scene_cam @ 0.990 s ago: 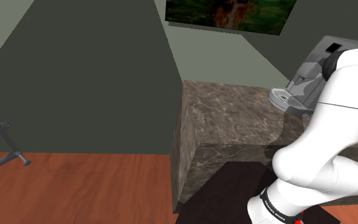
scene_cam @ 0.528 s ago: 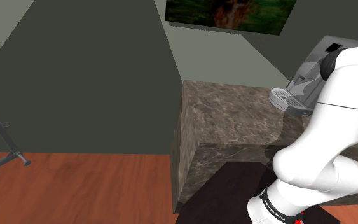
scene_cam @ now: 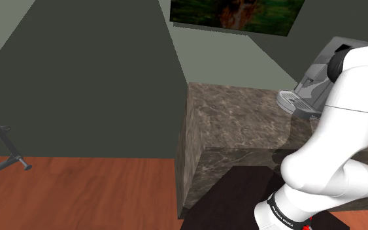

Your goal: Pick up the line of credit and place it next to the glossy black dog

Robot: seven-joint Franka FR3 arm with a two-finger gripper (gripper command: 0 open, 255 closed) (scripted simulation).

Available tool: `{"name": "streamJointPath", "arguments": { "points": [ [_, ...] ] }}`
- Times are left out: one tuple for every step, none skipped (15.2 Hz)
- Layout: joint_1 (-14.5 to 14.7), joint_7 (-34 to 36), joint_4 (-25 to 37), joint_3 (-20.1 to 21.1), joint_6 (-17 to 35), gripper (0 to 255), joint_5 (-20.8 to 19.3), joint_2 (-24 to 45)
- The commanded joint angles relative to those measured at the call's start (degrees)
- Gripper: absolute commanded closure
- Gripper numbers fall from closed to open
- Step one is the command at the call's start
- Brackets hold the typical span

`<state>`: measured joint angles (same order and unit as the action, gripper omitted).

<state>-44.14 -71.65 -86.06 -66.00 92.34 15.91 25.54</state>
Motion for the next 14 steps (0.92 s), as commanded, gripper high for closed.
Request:
{"name": "streamJointPath", "arguments": {
  "points": [
    [0.1,-0.1,-1.3,0.2,1.4,255,0.3,0.3],
    [0.3,-0.1,-2.1,0.2,2.2,255,0.4,0.3],
    [0.4,-0.1,-2.8,0.3,2.9,255,0.4,0.4],
    [0.6,-0.2,-3.6,0.3,3.7,255,0.5,0.5],
    [0.7,-0.2,-4.3,0.4,4.4,255,0.6,0.6],
    [0.8,-0.2,-5.0,0.5,5.1,255,0.8,0.7],
    [0.9,-0.3,-5.7,0.6,5.8,255,0.9,0.8],
    [0.9,-0.3,-6.3,0.7,6.5,255,1.0,0.9],
    [1.0,-0.4,-7.0,0.8,7.2,255,1.2,1.1],
    [1.0,-0.4,-7.6,0.9,7.9,255,1.4,1.2],
    [1.1,-0.5,-8.2,1.0,8.6,255,1.5,1.4],
    [1.1,-0.6,-8.8,1.2,9.3,255,1.7,1.6],
    [1.0,-0.7,-9.4,1.3,10.0,255,1.9,1.8],
    [1.0,-0.8,-10.0,1.5,10.6,255,2.2,2.0]
  ]
}}
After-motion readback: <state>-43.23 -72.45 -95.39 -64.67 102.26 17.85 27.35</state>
